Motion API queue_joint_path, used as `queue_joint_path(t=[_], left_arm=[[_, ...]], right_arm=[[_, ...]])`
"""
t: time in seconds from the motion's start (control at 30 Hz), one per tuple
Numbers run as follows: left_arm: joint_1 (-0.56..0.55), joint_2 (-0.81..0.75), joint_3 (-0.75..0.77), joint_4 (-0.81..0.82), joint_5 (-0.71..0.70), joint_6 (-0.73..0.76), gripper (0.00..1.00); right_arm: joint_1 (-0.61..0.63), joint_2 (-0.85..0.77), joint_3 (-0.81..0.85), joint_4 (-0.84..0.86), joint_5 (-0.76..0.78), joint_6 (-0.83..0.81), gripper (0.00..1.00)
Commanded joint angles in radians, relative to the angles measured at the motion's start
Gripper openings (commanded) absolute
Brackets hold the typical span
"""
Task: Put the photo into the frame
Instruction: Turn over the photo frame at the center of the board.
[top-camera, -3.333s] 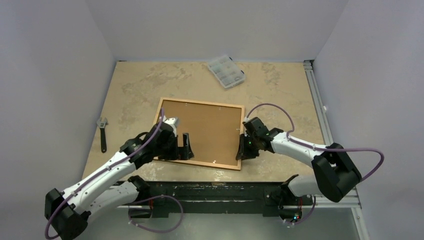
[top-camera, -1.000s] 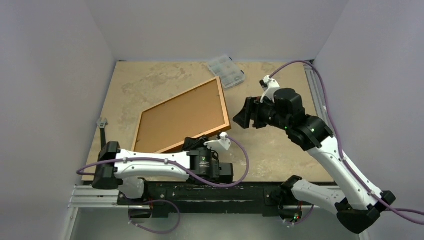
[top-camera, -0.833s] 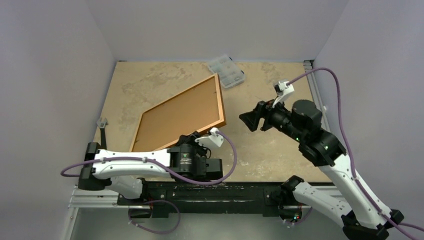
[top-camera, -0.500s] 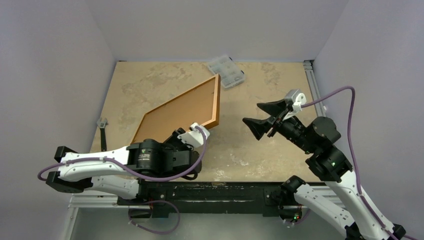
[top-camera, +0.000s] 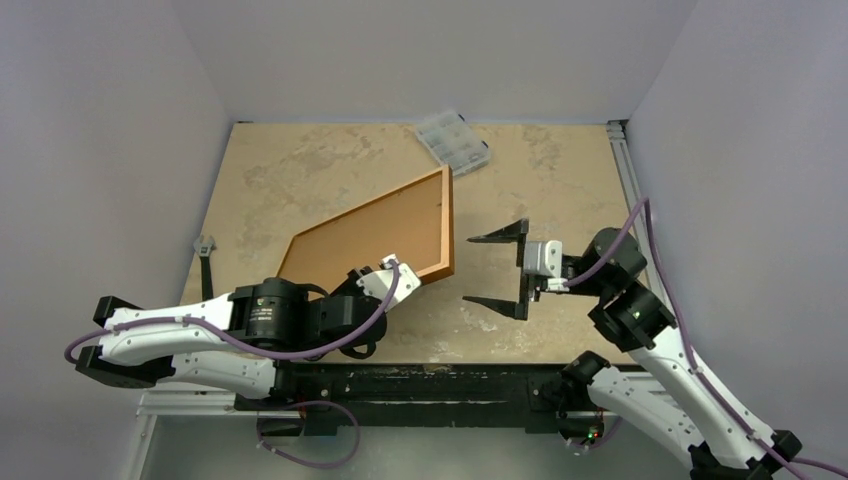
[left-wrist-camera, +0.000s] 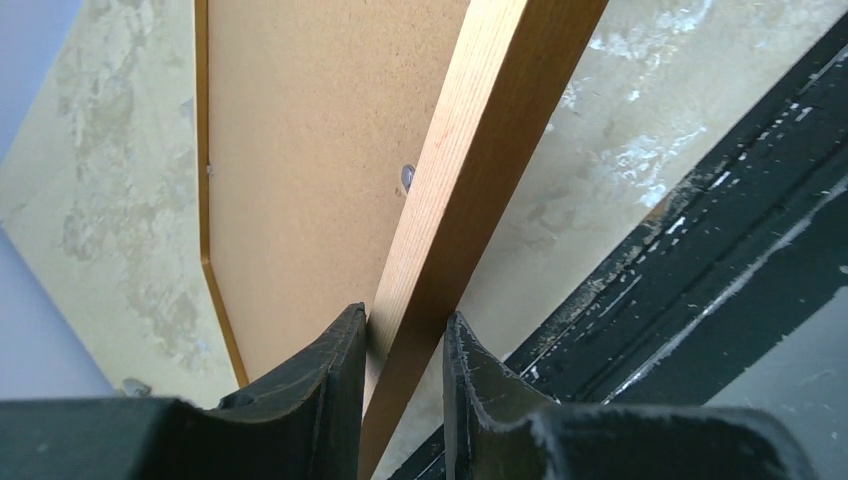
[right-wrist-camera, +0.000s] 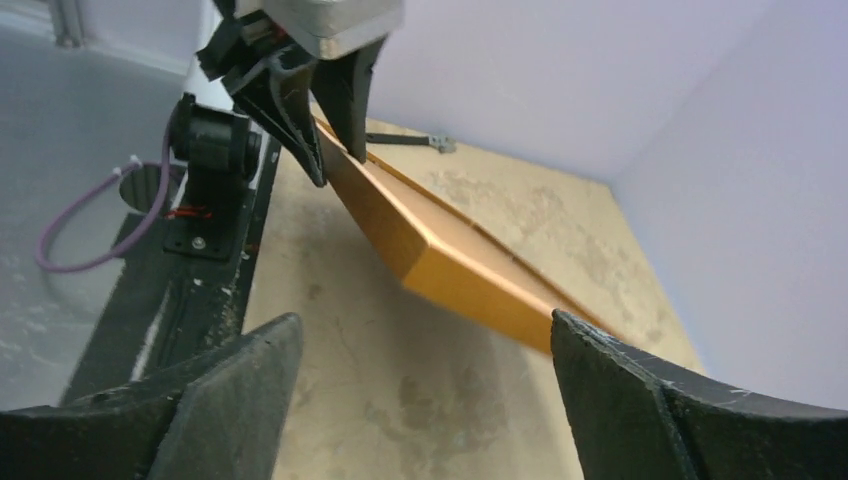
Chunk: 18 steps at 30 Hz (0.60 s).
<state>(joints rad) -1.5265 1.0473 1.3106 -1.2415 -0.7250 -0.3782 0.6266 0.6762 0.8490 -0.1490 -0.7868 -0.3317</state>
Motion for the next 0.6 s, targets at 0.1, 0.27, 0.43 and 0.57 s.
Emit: queue_joint_path(t=[0.1,0.27,0.43,0.57], left_arm=[[-0.007,-0.018,0.011,0.157,0.1,-0.056,0.0],[-0.007,-0.018,0.012,0.161,0.099,-0.056,0.0],[-0.007,-0.017,0.011,0.159,0.1,-0.056,0.0],[-0.007,-0.018,0.01,0.156,0.096,-0.056,0.0]], right_arm=[[0.011,0.084,-0.017,0.128,-0.142,-0.294,0.96],[0.045,0.153,-0.044,0.143,-0.158,-0.408,0.93],[0.094,0.194,-0.077,0.235,-0.133,-0.438,0.84],[0.117,0.226,-0.064,0.284,-0.153,-0.417,0.69]])
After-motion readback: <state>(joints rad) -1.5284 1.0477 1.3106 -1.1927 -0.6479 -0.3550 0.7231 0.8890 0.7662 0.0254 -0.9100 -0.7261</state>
